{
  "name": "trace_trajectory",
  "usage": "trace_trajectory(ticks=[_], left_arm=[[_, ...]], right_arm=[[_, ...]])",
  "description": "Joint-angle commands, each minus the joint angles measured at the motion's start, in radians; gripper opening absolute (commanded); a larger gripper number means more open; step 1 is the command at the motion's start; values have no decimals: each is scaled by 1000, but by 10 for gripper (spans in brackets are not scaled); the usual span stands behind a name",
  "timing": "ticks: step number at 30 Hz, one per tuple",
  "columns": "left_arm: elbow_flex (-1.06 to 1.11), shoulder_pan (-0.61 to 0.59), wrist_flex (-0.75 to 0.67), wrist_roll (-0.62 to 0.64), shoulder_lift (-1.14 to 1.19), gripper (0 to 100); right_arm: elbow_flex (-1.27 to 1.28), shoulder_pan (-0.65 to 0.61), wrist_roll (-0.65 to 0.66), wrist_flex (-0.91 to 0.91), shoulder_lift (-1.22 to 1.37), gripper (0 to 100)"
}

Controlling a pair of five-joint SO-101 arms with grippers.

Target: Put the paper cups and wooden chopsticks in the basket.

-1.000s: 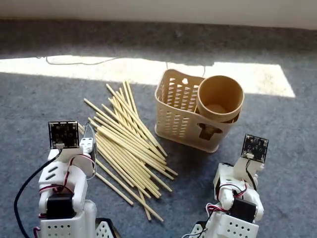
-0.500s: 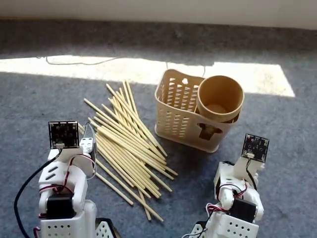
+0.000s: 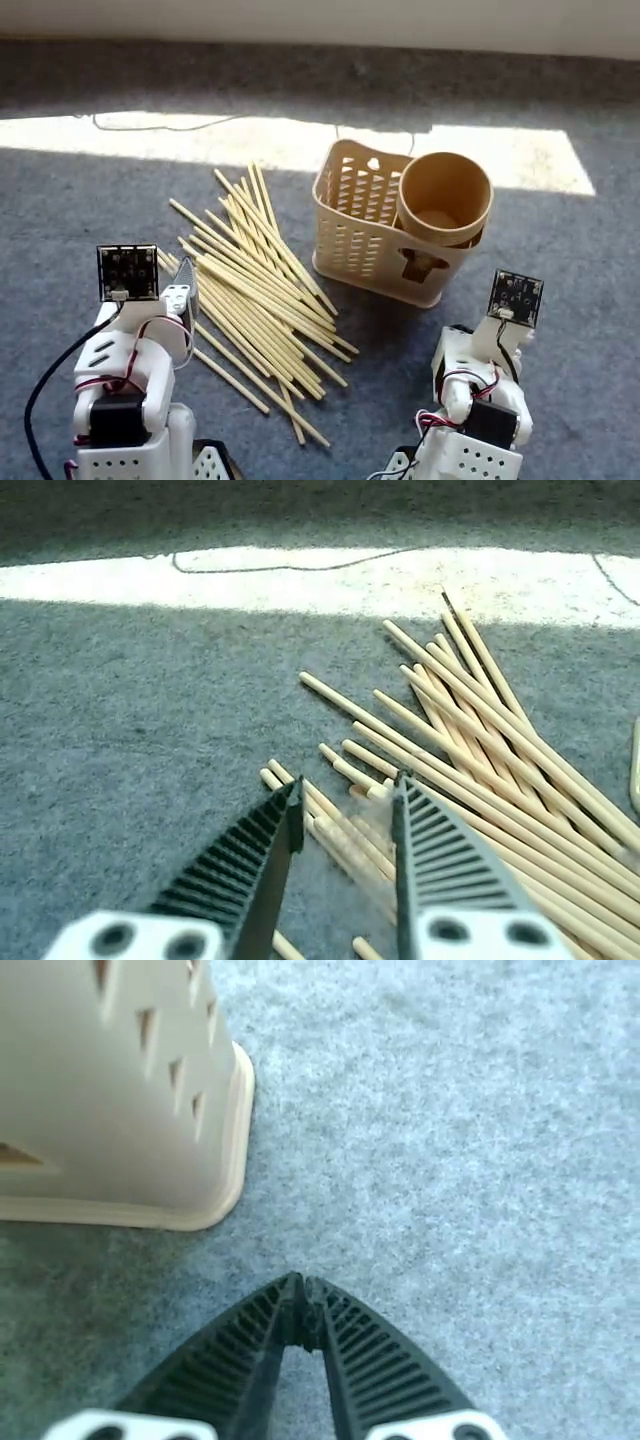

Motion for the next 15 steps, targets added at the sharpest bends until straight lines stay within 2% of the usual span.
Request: trace_trajectory(ticks=[1, 5, 13, 15], left_arm=[[-68, -5, 20, 5, 13, 157], [-120, 28, 26, 5, 122, 160], [-297, 82, 25, 14, 530, 162], [-335, 82, 5, 66, 625, 162]], right_arm=[[104, 5, -3, -21, -5, 19], [102, 5, -3, -21, -5, 19], [102, 5, -3, -19, -5, 19], [102, 7, -3, -18, -5, 19]])
